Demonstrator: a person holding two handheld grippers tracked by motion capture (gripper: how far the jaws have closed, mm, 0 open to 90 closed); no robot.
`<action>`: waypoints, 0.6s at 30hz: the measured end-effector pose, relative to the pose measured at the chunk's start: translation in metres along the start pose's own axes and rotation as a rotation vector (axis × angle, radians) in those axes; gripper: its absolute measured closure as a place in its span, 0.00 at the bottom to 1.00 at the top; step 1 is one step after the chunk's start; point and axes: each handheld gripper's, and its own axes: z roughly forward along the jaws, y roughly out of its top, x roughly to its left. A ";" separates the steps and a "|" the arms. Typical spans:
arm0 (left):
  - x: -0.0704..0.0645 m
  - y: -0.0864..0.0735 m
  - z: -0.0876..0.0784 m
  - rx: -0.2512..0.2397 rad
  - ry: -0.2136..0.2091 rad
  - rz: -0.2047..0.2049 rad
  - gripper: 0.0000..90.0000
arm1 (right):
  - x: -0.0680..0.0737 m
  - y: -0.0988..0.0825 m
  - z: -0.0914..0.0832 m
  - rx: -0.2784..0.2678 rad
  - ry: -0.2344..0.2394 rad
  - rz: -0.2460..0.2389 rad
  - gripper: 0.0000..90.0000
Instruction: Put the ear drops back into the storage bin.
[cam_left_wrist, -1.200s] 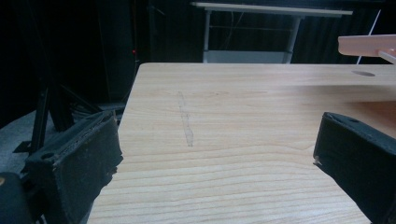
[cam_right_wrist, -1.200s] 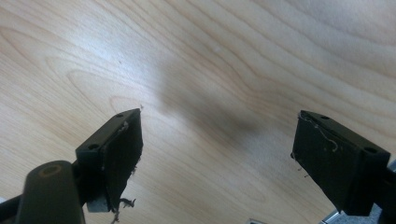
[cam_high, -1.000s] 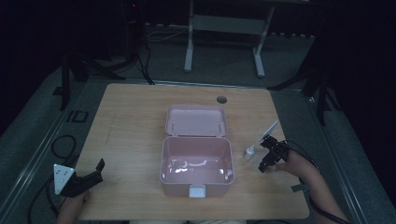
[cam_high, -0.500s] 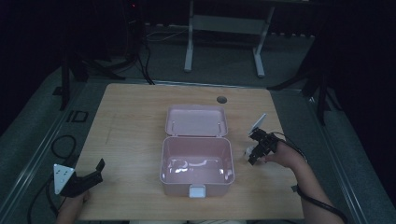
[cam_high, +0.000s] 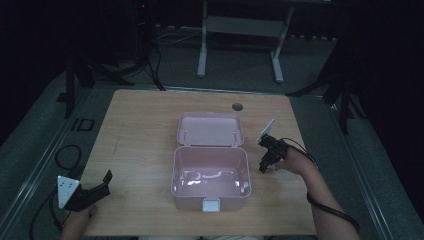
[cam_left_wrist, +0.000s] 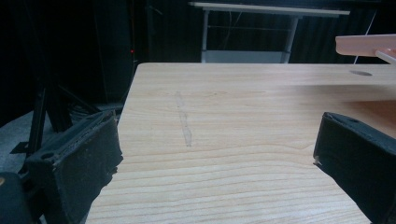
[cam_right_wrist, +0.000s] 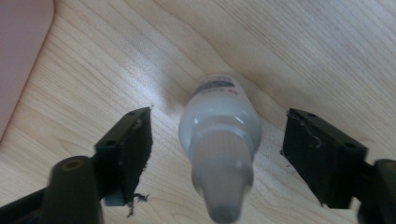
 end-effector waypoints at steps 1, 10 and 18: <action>0.000 0.000 0.000 0.000 0.000 0.000 0.01 | 0.000 0.001 0.001 0.001 0.002 0.002 0.33; 0.000 0.000 0.000 0.000 0.000 0.000 0.01 | 0.001 0.007 0.006 0.022 -0.005 -0.009 0.52; 0.000 0.000 0.000 0.000 0.000 0.001 0.01 | 0.003 0.008 0.010 0.051 -0.023 -0.030 0.64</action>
